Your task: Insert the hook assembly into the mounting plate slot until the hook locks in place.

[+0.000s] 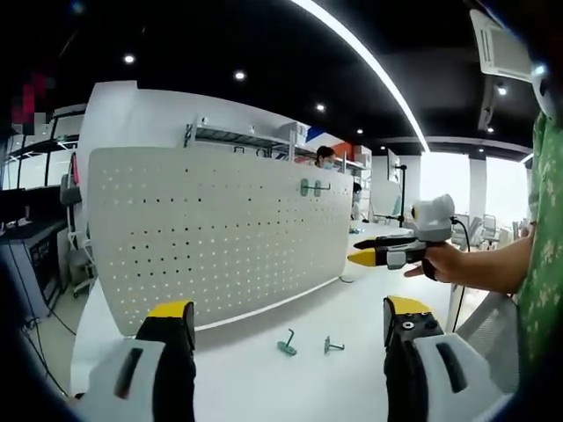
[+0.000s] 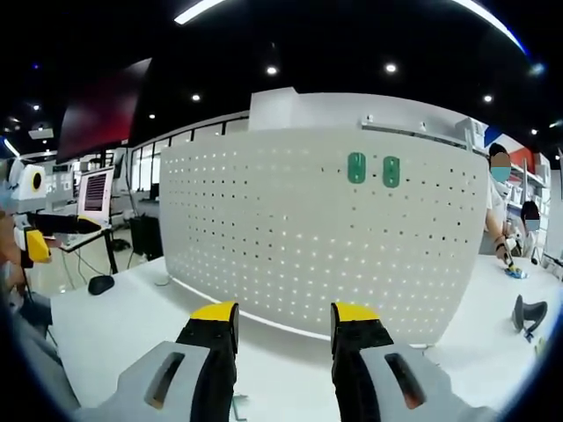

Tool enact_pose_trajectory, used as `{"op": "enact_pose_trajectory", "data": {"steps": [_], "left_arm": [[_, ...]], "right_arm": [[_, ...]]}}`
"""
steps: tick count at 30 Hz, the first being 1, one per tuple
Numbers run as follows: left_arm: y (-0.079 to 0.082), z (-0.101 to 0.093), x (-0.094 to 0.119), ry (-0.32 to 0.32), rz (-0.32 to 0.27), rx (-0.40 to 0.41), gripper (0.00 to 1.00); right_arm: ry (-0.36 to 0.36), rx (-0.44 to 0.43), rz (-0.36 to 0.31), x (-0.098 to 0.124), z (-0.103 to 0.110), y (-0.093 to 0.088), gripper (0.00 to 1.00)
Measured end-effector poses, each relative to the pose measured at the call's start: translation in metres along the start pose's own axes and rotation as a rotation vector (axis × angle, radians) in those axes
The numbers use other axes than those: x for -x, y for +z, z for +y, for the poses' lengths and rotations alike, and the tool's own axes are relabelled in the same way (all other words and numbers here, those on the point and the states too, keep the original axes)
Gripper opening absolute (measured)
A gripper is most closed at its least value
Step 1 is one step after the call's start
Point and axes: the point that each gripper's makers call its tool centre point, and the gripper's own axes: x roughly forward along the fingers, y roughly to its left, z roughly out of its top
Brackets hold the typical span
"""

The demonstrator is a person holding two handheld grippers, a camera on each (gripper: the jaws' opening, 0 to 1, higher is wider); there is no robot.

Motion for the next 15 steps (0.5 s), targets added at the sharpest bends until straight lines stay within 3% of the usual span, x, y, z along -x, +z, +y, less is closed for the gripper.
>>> {"op": "enact_pose_trajectory", "data": {"steps": [15], "left_arm": [[0.0012,-0.0014,0.0001,0.005,-0.001,0.005,0.90]], "right_arm": [[0.001,0.001,-0.010,-0.0009,-0.0007,0.0038,0.42]]}}
